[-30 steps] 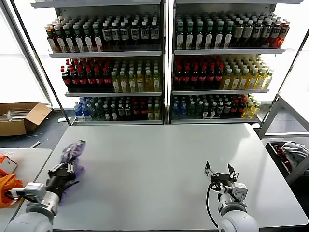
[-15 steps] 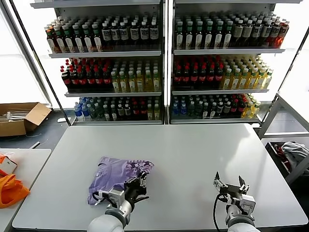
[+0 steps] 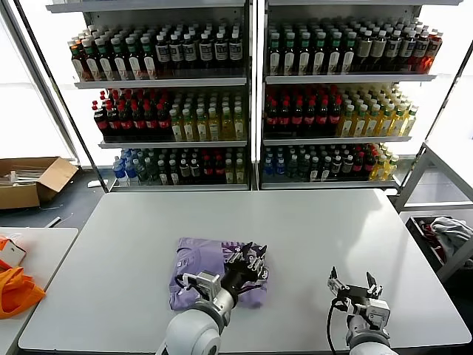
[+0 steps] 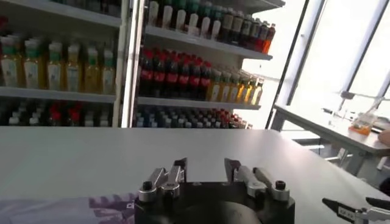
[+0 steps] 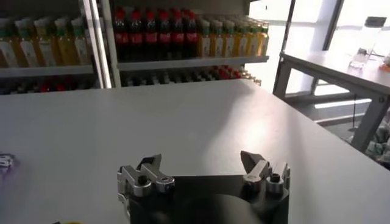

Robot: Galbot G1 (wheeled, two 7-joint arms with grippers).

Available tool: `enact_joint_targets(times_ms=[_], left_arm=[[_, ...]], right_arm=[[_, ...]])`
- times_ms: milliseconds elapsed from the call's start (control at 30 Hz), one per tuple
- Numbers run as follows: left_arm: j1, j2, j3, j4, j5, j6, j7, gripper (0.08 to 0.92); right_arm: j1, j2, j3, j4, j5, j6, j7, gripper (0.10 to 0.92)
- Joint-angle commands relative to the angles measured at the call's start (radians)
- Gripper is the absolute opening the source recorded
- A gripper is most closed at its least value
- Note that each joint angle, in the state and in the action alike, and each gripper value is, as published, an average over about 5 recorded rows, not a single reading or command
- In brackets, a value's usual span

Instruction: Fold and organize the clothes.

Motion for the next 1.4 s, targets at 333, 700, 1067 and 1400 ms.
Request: enact_joint_targets(times_ms=[333,700,1067,1400], left_arm=[[0.181,0.223,-0.347,-0.057,0.305,-0.107,0.110,0.768],[0.293,0.193,-0.440,-0.069,0.308,-0.139,0.089,0.823],[0.285,0.159,-0.444,-0.057,0.283,-0.136,0.054,0.823],[0.281,0.138,-0.451,-0.067,0.268,-0.135,0.037,0.823]], right_arm=[[0.336,-0.047,-0.290,-0.108,0.634,-0.061,0.107,0.823],[0.344,0.003,-0.375,-0.164,0.660,-0.060,0.164,0.823],[0.311,0.018,-0.390,-0.187,0.585,-0.057,0.189,0.710],[0.316,-0.038,-0.367,-0.153,0.503,-0.060,0.153,0.424]])
